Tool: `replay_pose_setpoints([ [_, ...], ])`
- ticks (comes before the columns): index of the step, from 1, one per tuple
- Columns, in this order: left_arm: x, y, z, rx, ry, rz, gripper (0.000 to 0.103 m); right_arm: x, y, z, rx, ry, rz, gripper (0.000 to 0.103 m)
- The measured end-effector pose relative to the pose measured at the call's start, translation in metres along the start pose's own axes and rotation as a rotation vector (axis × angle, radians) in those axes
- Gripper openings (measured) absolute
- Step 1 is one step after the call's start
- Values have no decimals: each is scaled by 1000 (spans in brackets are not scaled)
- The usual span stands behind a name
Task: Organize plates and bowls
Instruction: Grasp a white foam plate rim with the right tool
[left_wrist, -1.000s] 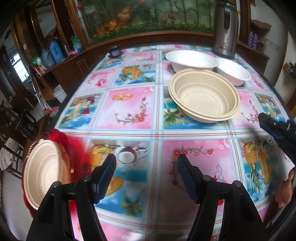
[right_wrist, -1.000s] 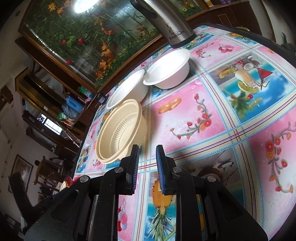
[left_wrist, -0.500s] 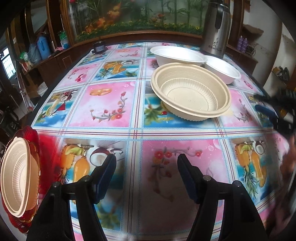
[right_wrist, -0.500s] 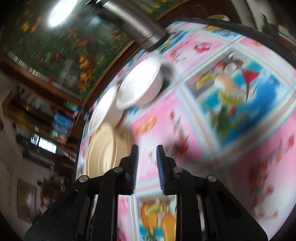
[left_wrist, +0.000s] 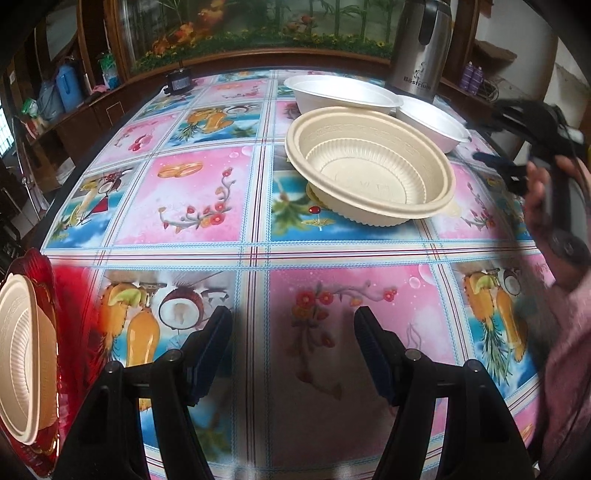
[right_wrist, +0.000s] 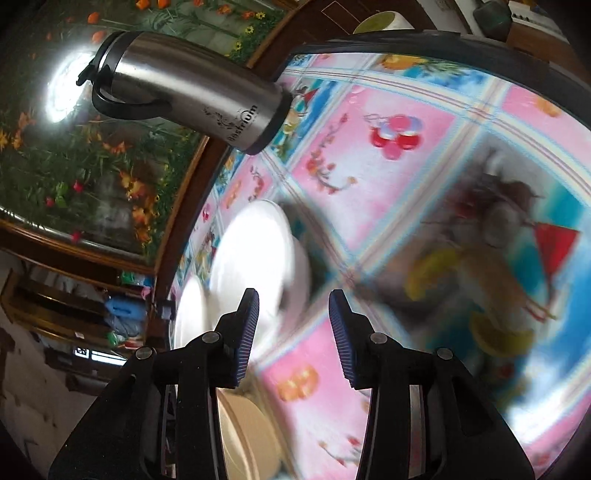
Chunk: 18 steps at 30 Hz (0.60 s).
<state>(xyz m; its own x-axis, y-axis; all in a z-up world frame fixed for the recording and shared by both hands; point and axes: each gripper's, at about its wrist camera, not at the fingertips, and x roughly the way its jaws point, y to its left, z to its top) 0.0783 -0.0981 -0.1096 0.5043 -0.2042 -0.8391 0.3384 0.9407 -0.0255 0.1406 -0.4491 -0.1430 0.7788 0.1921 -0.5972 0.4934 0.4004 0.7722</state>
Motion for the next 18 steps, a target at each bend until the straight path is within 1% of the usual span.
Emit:
replay_pose_setpoints([
  [4,-9,-3,8,13,-11,-13,69,15,14,6,-6,-26,-101,39],
  [5,-11,-4,11,14,-9,-24,69,17,17,8,-29,-32,-127,37],
  [6,-13,-5,15,14,-4,-42,69,18,19,8,-45,-41,-146,22],
  [7,-15,-7,19,11,1,-66,69,18,22,10,-70,-51,-164,10],
  [9,-20,-12,29,4,10,-121,69,17,24,12,-110,-52,-198,6],
  [12,-23,-20,40,-2,20,-164,69,7,17,16,-127,-60,-195,6],
  [15,-26,-30,51,-23,25,-185,70,-10,7,18,-150,-35,-166,6],
  [18,-24,-43,63,-39,40,-182,70,-31,-3,19,-207,-9,-149,6],
])
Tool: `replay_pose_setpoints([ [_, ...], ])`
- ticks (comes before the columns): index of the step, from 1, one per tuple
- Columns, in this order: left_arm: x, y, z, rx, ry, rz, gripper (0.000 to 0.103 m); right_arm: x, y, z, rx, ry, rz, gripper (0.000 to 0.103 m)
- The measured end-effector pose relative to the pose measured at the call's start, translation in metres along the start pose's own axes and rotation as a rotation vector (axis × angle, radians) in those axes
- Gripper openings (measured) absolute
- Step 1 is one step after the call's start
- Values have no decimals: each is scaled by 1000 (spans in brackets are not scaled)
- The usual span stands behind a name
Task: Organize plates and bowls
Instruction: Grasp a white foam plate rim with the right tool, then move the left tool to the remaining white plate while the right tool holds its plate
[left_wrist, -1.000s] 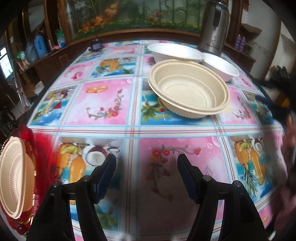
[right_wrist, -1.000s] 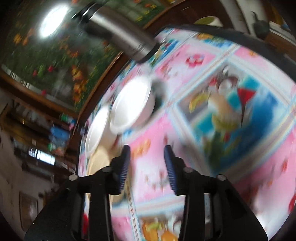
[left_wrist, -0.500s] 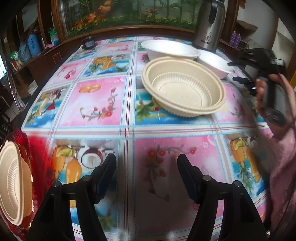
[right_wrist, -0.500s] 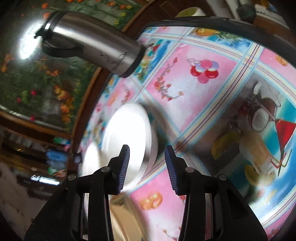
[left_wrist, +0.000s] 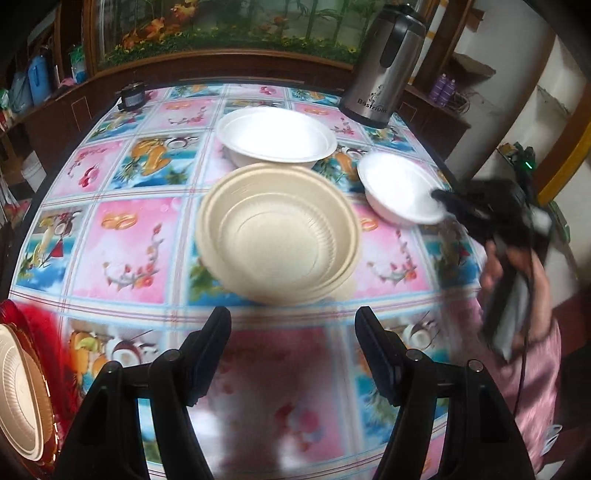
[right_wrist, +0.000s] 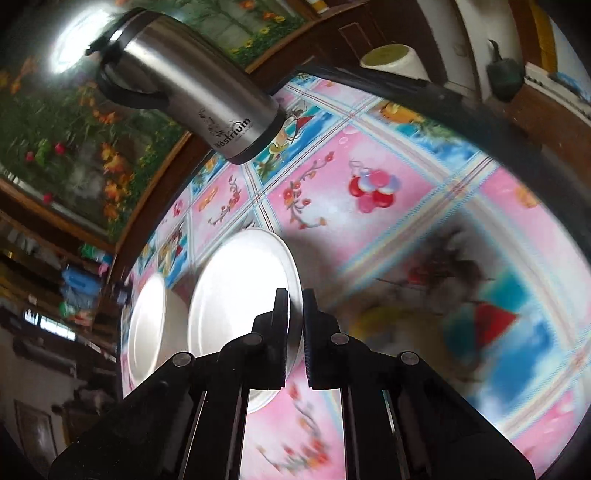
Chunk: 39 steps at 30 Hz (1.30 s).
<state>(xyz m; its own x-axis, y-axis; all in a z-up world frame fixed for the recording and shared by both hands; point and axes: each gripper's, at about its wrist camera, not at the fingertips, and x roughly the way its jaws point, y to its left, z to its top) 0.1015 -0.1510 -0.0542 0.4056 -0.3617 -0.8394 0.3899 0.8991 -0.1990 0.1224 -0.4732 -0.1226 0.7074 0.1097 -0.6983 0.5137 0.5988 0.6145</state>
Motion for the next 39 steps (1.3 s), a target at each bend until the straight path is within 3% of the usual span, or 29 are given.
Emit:
replay_pose_setpoints([
  [7,25,-19,31,-124,76,-63,70,-34,-35,16,-93,49,86,6],
  [12,53,-36,58,-208,111,-64,70,-19,-62,22,3,167,161,6],
  [17,75,-47,74,-283,149,-74,70,-26,-63,25,18,139,197,9],
  [22,89,-51,86,-340,141,-55,70,-19,-56,21,-1,171,202,9],
  [32,101,-78,103,-313,151,-124,71,-15,-58,21,18,172,204,9],
  [36,81,-85,103,-239,68,-71,74,-16,-58,22,22,167,206,9],
  [39,85,-85,98,-199,110,-73,76,-15,-59,22,26,168,206,9],
])
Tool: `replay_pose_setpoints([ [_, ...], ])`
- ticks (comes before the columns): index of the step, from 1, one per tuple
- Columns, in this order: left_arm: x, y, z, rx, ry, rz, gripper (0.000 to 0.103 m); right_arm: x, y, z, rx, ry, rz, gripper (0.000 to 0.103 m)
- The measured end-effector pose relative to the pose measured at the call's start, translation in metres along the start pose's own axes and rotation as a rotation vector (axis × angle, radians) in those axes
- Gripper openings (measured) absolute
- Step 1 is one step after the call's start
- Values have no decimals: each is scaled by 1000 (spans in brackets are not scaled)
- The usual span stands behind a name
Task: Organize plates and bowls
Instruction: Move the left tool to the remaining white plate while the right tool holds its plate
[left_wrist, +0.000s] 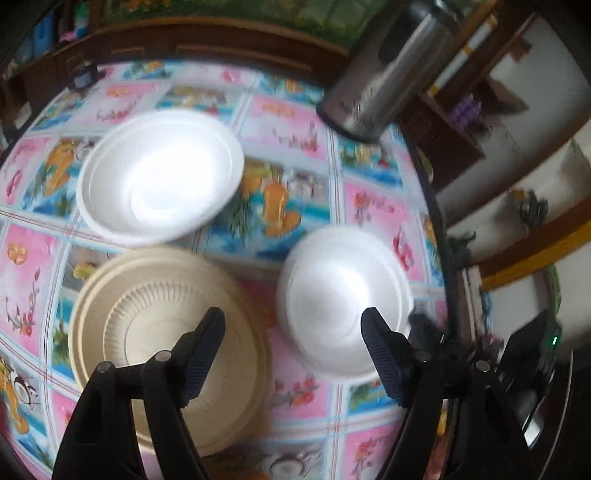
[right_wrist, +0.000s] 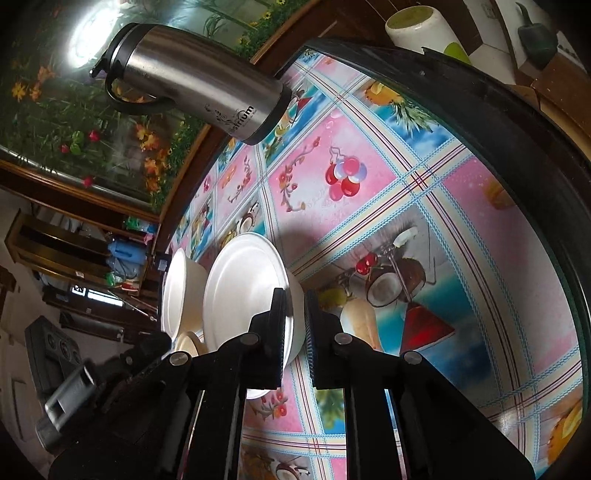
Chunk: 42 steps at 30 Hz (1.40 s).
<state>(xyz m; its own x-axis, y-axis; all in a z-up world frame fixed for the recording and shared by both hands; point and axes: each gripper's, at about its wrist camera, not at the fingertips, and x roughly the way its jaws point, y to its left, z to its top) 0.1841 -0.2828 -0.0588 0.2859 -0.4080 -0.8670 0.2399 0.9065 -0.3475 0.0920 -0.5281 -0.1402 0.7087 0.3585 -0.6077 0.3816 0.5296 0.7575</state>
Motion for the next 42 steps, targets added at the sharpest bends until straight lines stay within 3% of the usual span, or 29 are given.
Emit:
replay_pose_setpoints([
  [5,-9,3,-25,-64,43,-183,76,0,-1,0,9,-4,1,9],
  [7,-8,-7,-34,-29,49,-191,77,0,-2,0,13,-6,6,9],
  [10,10,-16,-45,-9,121,-215,77,2,-2,-1,14,-5,8,9],
  [14,31,-5,-44,-38,158,-193,77,8,-2,-2,15,4,-3,9],
  [22,13,38,-13,-152,42,-115,77,8,2,-4,7,12,51,9],
  [25,9,36,-8,-156,26,-135,77,9,5,-5,0,14,56,9],
  [33,33,32,-4,-203,75,-184,77,17,11,-8,-24,41,48,12],
  [42,35,25,0,-178,44,-206,77,25,17,-12,-43,57,22,16],
])
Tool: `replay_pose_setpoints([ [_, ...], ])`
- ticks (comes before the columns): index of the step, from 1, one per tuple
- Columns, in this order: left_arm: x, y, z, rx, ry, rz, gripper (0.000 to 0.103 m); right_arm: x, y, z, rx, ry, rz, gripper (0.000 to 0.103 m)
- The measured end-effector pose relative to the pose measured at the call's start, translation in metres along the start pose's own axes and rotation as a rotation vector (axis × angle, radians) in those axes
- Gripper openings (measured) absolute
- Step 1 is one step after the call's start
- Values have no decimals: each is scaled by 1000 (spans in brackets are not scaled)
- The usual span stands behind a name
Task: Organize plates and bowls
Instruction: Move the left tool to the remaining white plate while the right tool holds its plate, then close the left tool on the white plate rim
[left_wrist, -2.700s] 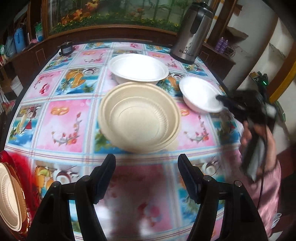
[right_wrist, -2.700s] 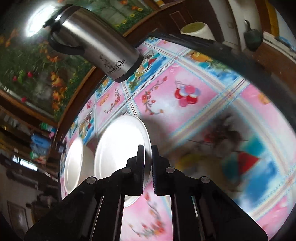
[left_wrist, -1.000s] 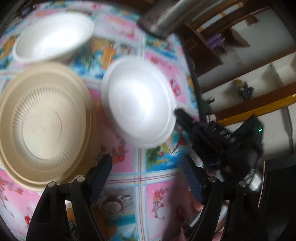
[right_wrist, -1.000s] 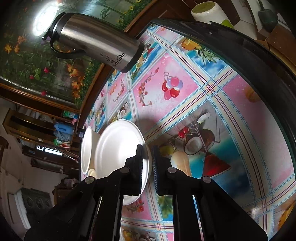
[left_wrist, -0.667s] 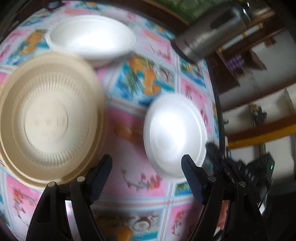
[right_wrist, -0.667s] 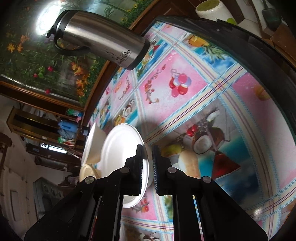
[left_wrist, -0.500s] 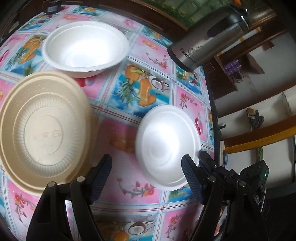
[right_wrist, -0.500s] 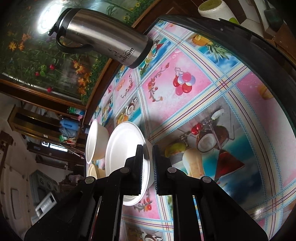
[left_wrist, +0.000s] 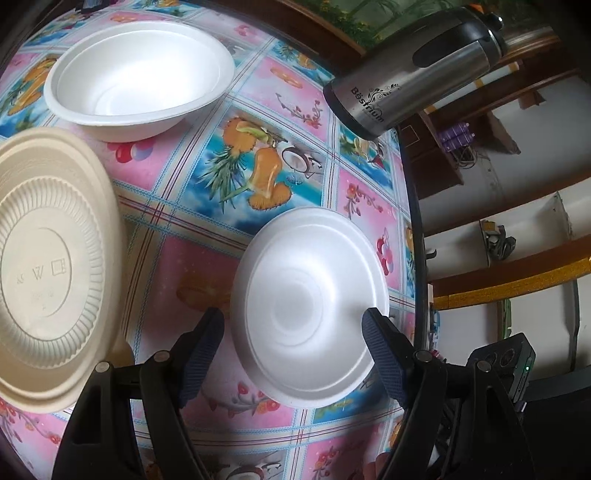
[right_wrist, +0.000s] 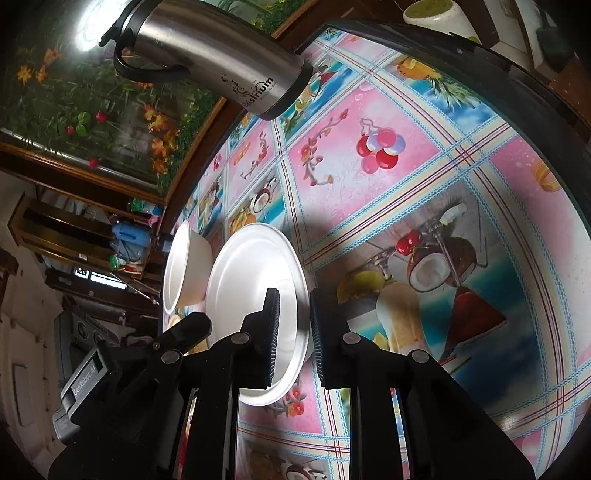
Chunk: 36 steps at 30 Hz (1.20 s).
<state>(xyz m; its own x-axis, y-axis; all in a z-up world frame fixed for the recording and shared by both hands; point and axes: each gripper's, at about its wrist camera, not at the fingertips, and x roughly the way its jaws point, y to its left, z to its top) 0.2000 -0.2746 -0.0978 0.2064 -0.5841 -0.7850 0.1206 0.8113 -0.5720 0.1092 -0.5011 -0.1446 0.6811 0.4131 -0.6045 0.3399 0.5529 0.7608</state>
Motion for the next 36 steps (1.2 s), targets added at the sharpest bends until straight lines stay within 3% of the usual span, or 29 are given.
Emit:
replay_pose_setpoints([
  [6,-4,-1,0,37,-51,70,75,0,-1,1,5,-2,-8,16],
  [9,-3,-1,0,47,-49,92,58,2,-1,1,7,-2,-12,16],
  [13,0,0,-2,65,-36,122,25,3,-2,0,11,-3,-9,16],
  [21,0,1,-5,86,-36,156,17,6,0,-3,-11,-18,-43,16],
  [23,0,0,-7,98,-33,158,10,10,-2,-3,-10,-13,-77,14],
  [36,-7,-3,-28,184,-34,183,10,9,3,-13,-51,-29,-121,8],
])
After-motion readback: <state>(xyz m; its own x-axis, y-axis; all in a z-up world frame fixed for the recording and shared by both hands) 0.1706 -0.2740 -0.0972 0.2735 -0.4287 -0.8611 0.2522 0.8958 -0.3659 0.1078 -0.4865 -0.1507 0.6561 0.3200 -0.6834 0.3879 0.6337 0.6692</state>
